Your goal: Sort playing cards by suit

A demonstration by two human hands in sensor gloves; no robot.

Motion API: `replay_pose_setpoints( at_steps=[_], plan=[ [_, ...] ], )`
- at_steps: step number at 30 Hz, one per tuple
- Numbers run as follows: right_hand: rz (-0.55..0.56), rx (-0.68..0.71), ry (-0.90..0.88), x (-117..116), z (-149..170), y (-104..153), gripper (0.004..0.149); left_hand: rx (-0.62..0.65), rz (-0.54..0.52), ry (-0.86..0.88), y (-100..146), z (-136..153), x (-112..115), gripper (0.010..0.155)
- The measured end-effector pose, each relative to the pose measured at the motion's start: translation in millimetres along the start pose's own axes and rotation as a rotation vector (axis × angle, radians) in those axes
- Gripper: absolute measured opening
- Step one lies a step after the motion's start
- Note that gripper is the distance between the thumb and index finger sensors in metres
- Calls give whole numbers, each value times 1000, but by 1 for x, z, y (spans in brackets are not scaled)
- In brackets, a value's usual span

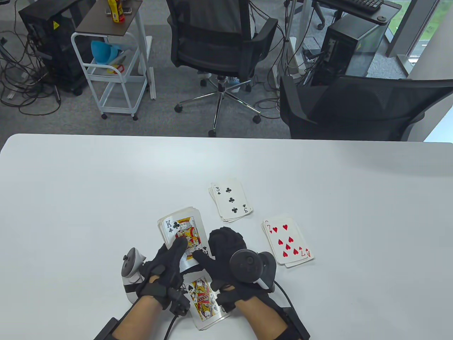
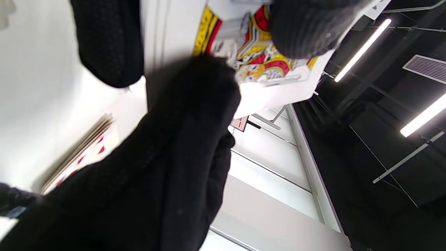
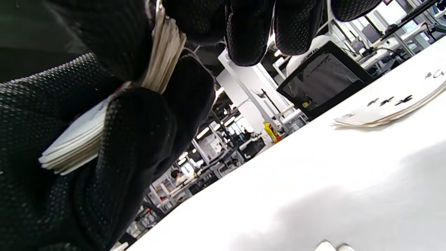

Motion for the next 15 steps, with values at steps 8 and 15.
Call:
replay_pose_setpoints(
  at_steps=[8,15],
  plan=[
    [71,-10,-11,9,9,-1,39,-23,26,11,-2,1,3,58],
    [84,-39,34,13,12,-1,47,-7,-4,39,-1,-2,-2,56]
  ],
)
Point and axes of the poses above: the tracker on the back of each hand, its own z axis roughly to the little-finger side, its own y axis roughly from the fingertips to the wrist, x = y × z, the point moved 2 cm from there along -y, roughly from the wrist to the fingertips, and after that the axes turned 1 degree about -z, right-handed, at the moved point
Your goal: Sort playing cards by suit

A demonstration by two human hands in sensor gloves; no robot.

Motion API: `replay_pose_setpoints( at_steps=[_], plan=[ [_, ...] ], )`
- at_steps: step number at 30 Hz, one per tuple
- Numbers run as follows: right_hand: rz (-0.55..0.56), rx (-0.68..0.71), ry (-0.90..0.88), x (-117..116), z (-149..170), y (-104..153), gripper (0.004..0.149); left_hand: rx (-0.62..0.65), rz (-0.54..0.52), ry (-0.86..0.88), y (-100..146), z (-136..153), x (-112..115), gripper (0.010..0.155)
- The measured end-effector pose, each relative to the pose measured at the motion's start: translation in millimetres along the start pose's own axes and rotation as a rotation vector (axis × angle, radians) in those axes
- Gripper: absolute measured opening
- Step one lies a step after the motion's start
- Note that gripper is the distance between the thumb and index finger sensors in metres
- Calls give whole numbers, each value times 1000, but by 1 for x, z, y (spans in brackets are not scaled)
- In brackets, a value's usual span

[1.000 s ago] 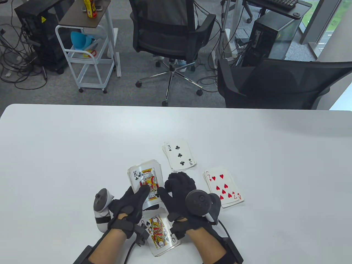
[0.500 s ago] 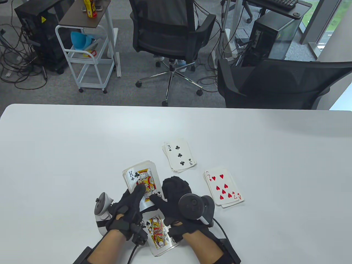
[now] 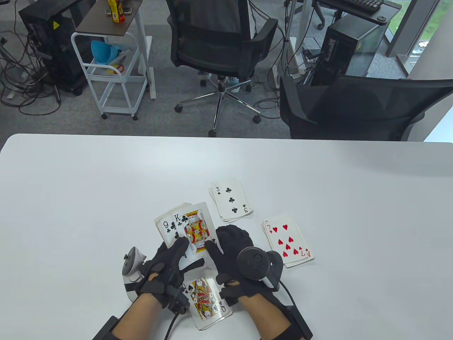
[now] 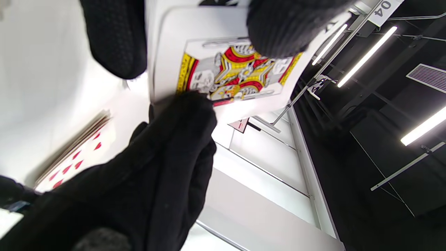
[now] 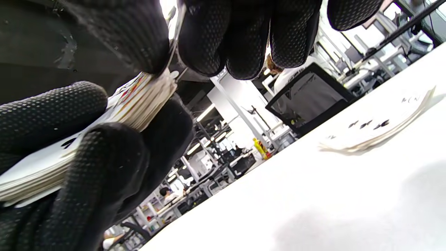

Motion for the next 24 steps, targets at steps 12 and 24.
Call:
replay_pose_setpoints(
  at_steps=[12,24],
  plan=[
    [26,0,168,3,-8,1,41,14,-53,38,1,-2,-7,55],
    [77,-116,161,23,20,-6,39,36,-35,16,2,-9,-4,55]
  ],
)
Point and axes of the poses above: the tracker on the back of each hand, its own z axis roughly to the little-finger side, its own y axis roughly from the fingertips to the wrist, x = y × z, the point moved 2 cm from there along -y, roughly from the wrist to the fingertips, and after that the axes turned 1 degree about -z, right-handed, at the moved point
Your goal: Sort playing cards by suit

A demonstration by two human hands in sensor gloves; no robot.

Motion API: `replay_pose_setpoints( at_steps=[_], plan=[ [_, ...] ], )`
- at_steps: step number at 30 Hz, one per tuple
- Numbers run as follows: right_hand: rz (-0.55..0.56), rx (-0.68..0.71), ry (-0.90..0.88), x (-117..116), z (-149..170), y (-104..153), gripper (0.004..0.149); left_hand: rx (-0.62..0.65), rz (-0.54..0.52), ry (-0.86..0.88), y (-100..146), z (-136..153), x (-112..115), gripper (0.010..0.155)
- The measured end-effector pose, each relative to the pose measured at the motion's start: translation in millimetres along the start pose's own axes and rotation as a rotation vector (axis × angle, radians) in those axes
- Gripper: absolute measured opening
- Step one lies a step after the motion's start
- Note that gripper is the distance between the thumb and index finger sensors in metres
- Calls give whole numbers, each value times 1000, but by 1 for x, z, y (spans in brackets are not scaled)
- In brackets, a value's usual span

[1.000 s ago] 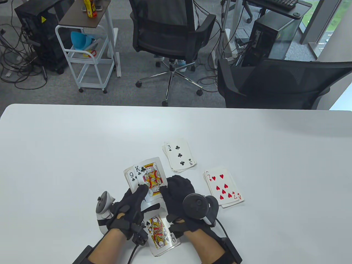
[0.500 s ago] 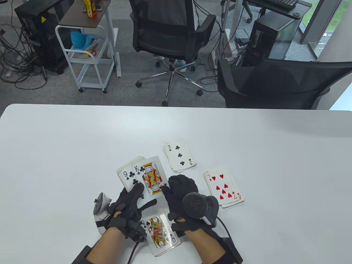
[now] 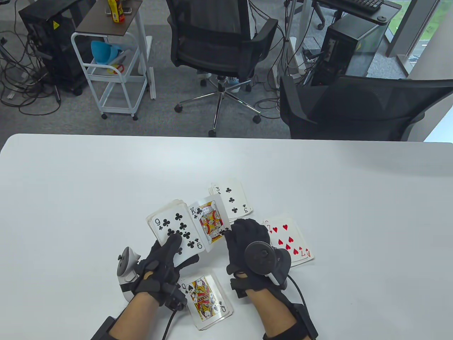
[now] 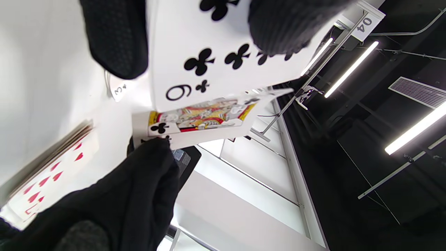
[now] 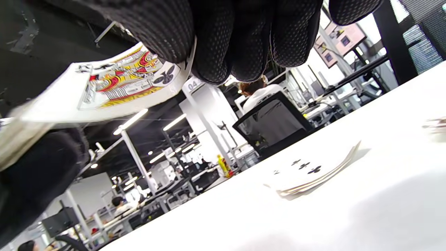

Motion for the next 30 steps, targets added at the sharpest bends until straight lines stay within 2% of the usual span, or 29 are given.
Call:
replay_pose_setpoints(
  at_steps=[5,10,14,16,19,21,25,27,30],
  plan=[
    [15,-42,24,4,10,-6,38,10,3,-20,0,-2,-1,55],
    [30,-77,138,12,17,-15,38,21,-4,-25,-1,-5,-2,55],
    [46,-121,198,20,20,-40,38,31,-13,-25,-2,-6,-2,55],
    [6,-164,244,18,24,-58,38,36,-6,-34,-3,-8,-1,55],
    [-116,-216,369,3,31,-91,38,41,-4,-51,-2,-9,-2,55],
    [-178,-211,331,-11,35,-105,38,41,-2,-41,-2,-10,-2,55],
    [-234,-240,352,-44,34,-118,39,44,-5,-40,-2,-12,-4,55],
    [-285,-271,498,-66,34,-123,39,44,-5,-38,-2,-13,-4,55],
    [-317,-306,648,-86,39,-126,40,46,-6,-30,-2,-14,-4,55]
  ],
)
Point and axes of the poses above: the tracker on the back of each hand, its own z axis roughly to the little-finger side, its own y axis roughly from the fingertips to the wrist, x = y × z, the point moved 2 cm from there along -y, roughly from the wrist to the fingertips, and after that the axes turned 1 degree about -z, right-handed, at the moved point
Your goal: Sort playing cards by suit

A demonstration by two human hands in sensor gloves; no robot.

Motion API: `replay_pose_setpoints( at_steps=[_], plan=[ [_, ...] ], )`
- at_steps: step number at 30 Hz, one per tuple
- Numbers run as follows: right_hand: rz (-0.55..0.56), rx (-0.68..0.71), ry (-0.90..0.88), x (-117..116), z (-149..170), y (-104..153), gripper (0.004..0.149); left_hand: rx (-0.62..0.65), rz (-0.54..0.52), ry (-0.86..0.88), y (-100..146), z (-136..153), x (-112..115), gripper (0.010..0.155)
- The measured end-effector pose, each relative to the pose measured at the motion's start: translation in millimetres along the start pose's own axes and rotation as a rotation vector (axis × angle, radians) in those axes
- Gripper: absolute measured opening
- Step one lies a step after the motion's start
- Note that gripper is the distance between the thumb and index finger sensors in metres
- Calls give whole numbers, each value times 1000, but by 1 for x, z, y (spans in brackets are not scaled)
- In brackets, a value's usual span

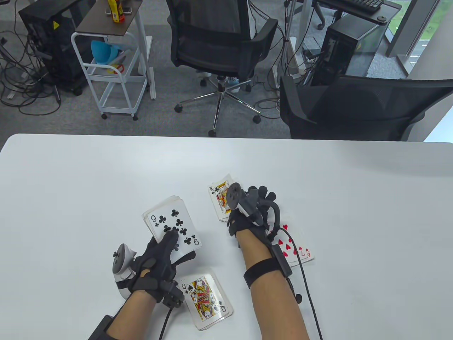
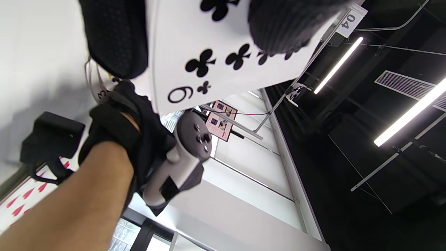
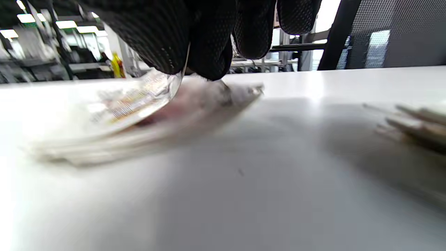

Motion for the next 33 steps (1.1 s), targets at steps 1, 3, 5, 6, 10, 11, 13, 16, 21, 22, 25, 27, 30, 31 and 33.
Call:
replay_pose_setpoints(
  at_steps=[1,3,5,6,10,11,13,16,21,22,25,27,30,31,33],
  plan=[
    [3,-5,28,-2,-1,-1,41,2,0,2,0,-1,0,55],
    [36,-16,81,-2,-1,0,44,5,2,0,0,-1,0,55],
    [66,-13,104,4,0,3,44,0,8,-15,0,1,0,55],
    [74,1,86,9,1,7,44,-3,9,-22,-1,2,0,55],
    [151,69,-10,33,7,28,43,-20,21,-30,-2,7,3,56],
    [180,98,-73,43,11,41,43,-25,27,-30,-2,8,4,56],
    [204,163,-209,55,17,60,44,-31,36,-42,-1,9,5,57],
    [242,269,-454,66,27,92,47,-31,32,-66,-1,10,5,56],
    [230,483,-818,50,23,143,53,-38,30,-103,-1,11,4,55],
    [203,497,-811,44,19,150,55,-41,29,-113,-1,11,4,55],
    [126,531,-657,36,9,160,61,-59,39,-115,-1,15,4,55],
    [160,553,-583,31,4,165,62,-67,56,-112,-1,17,5,56],
    [159,585,-599,27,2,169,65,-66,59,-124,-1,18,7,55],
    [161,592,-608,26,3,168,66,-66,60,-121,-1,19,8,55],
    [187,589,-637,27,6,168,64,-72,74,-103,-1,20,10,55]
  ],
)
Point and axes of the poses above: the tracker on the back of each hand, its own z axis roughly to the little-finger side, its own y axis roughly from the fingertips to the wrist, x = y × z, the point moved 2 cm from there along -y, roughly from the wrist to the fingertips, and after that the axes turned 1 degree about -z, right-handed, at the moved point
